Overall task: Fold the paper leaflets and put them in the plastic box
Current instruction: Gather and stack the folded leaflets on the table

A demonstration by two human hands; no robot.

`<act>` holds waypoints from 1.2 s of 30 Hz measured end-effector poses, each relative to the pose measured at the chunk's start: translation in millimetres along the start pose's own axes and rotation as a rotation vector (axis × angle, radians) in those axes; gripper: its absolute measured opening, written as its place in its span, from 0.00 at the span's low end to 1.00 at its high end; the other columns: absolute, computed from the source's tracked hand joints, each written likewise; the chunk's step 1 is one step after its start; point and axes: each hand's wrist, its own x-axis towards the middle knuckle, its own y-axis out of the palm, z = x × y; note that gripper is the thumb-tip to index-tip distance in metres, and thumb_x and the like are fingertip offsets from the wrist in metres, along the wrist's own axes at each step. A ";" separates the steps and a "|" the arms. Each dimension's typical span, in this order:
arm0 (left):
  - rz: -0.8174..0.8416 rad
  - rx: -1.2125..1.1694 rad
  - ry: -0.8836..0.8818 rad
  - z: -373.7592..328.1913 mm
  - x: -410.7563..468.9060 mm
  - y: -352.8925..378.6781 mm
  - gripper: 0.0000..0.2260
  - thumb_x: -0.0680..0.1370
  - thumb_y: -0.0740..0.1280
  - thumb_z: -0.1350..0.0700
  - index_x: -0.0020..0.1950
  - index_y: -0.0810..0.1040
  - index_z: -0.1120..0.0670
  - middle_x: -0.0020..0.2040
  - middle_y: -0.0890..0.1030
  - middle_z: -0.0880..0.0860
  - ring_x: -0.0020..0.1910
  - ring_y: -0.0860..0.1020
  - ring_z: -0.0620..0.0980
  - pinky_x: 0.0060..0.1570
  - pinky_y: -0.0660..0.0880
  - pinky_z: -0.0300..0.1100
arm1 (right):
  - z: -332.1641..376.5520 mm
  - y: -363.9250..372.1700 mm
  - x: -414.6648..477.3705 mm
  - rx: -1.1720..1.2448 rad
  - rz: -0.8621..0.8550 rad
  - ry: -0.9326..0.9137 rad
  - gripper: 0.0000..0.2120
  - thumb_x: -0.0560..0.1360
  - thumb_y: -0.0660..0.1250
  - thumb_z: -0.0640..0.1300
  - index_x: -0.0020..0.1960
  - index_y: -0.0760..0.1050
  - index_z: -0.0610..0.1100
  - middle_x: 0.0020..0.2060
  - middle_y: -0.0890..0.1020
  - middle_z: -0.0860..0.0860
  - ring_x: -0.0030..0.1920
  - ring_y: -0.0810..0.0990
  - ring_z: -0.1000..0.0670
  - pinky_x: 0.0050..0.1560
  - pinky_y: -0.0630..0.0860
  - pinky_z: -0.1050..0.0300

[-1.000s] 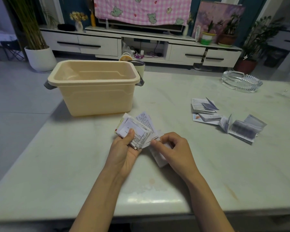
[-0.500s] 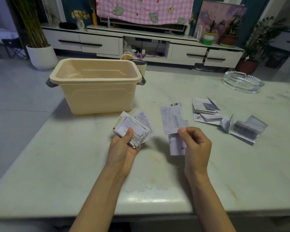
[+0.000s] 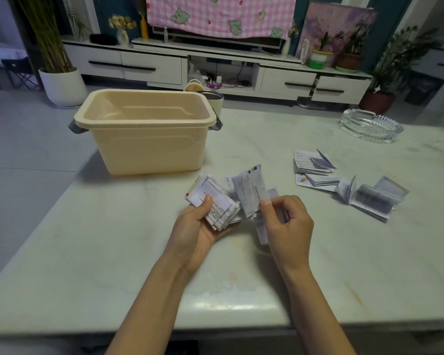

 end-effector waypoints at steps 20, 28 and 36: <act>-0.133 0.003 0.208 -1.8 4.9 -4.5 0.14 0.81 0.54 0.62 0.66 0.69 0.61 0.53 0.80 0.58 0.47 0.81 0.51 0.49 0.78 0.47 | 4.6 4.9 -8.4 0.034 0.316 -0.140 0.05 0.70 0.68 0.41 0.40 0.82 0.45 0.38 0.76 0.52 0.39 0.76 0.57 0.41 0.69 0.70; -0.074 -0.038 0.110 -3.1 2.2 -4.2 0.12 0.80 0.55 0.62 0.59 0.74 0.59 0.52 0.83 0.56 0.51 0.80 0.55 0.59 0.73 0.56 | 11.5 -6.4 2.8 0.356 0.062 0.225 0.14 0.71 0.69 0.30 0.43 0.77 0.50 0.41 0.81 0.54 0.35 0.77 0.62 0.37 0.73 0.70; -0.030 -0.041 -0.006 -0.1 -0.7 0.7 0.12 0.80 0.55 0.60 0.57 0.76 0.61 0.51 0.83 0.58 0.46 0.82 0.54 0.52 0.77 0.52 | 25.3 -1.7 -5.9 0.388 0.232 0.170 0.10 0.76 0.60 0.41 0.50 0.79 0.51 0.47 0.82 0.61 0.49 0.79 0.63 0.50 0.73 0.70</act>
